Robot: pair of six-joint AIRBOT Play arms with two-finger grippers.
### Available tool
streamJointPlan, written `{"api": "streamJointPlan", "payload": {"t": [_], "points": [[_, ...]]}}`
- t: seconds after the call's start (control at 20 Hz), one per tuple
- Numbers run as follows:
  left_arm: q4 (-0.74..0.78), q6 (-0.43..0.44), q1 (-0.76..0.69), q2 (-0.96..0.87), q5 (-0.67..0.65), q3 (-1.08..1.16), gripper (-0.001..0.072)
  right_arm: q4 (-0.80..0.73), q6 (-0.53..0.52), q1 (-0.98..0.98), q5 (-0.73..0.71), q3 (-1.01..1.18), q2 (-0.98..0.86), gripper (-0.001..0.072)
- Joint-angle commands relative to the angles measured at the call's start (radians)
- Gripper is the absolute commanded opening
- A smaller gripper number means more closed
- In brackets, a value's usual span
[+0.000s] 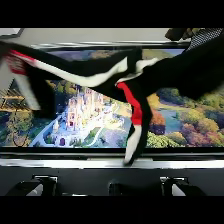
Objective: Fold the clothes and pants, and hang the long-sleeved shirts on hangers.
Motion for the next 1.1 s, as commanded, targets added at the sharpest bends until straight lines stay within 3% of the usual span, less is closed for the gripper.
{"api": "streamJointPlan", "payload": {"t": [0.0, 0.2, 0.25, 0.45, 0.55, 0.7, 0.75, 0.9, 1.05], "points": [[-0.068, -0.007, -0.045, -0.171, -0.014, -0.130, 0.0021, 0.110, -0.053, 0.068, 0.081, -0.007, -0.346, 0.0054], [-0.077, -0.007, -0.106, -0.353, -0.010, -0.214, 0.0022, 0.075, -0.155, 0.206, -0.011, -0.007, -0.693, 0.0056], [-0.080, -0.006, -0.112, -0.388, -0.009, -0.214, 0.0021, 0.054, -0.155, 0.228, -0.029, -0.007, -0.743, 0.0099], [-0.095, 0.005, -0.113, -0.426, 0.001, -0.213, 0.0022, 0.044, -0.186, 0.205, 0.021, -0.005, -0.743, 0.0493], [-0.095, 0.031, -0.114, -0.423, -0.003, -0.212, 0.0022, 0.035, -0.285, 0.142, 0.107, -0.005, -0.666, 0.0562], [-0.095, 0.031, -0.114, -0.423, -0.011, -0.212, 0.0023, 0.066, -0.310, -0.017, 0.126, -0.041, -0.534, 0.0571], [-0.095, 0.030, -0.114, -0.423, -0.011, -0.212, 0.0023, 0.084, -0.331, -0.069, 0.146, -0.090, -0.491, 0.0628], [-0.094, 0.031, -0.114, -0.424, -0.010, -0.212, 0.0023, 0.209, -0.377, -0.173, 0.111, -0.375, -0.369, 0.0637], [-0.094, 0.031, -0.114, -0.424, -0.010, -0.212, 0.0023, 0.336, -0.438, -0.166, -0.017, -0.685, -0.307, 0.0636]]}}
